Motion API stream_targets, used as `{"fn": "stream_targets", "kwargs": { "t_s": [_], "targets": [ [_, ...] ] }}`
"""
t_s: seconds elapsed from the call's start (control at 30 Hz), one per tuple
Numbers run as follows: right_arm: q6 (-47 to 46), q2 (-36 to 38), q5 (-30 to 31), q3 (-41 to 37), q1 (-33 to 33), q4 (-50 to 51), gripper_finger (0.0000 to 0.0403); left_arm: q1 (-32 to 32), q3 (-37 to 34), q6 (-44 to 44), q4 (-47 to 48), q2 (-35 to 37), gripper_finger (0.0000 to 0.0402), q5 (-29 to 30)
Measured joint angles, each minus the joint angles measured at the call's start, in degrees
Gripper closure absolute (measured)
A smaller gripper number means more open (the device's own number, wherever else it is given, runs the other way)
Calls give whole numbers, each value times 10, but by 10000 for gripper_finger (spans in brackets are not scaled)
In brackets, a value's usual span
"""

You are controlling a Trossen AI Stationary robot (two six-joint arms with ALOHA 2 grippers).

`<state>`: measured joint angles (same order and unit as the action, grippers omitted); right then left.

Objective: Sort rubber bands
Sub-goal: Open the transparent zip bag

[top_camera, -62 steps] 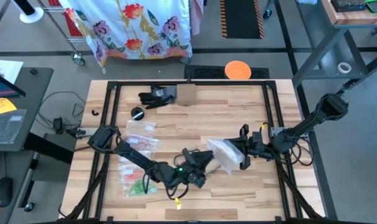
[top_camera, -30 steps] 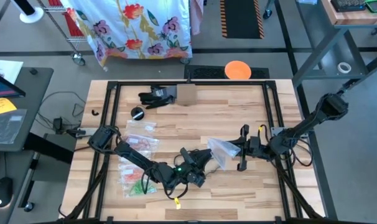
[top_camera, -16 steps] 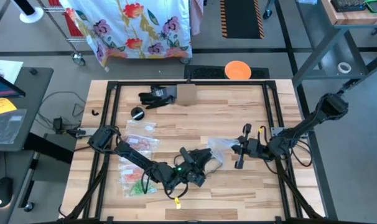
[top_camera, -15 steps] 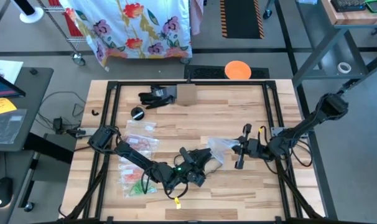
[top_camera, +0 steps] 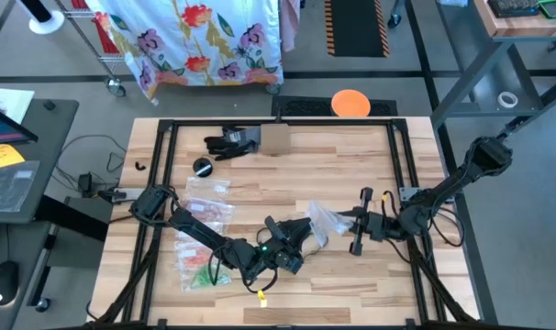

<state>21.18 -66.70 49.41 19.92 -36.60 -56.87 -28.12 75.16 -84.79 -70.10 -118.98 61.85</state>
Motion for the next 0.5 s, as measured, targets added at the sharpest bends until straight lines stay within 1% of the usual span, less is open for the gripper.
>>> {"fn": "stream_targets", "kwargs": {
  "t_s": [0.5],
  "targets": [
    [2, 0, 4, 0, -2, 32, 403, 1, 0, 5, -2, 0, 282, 2]
  ]
}}
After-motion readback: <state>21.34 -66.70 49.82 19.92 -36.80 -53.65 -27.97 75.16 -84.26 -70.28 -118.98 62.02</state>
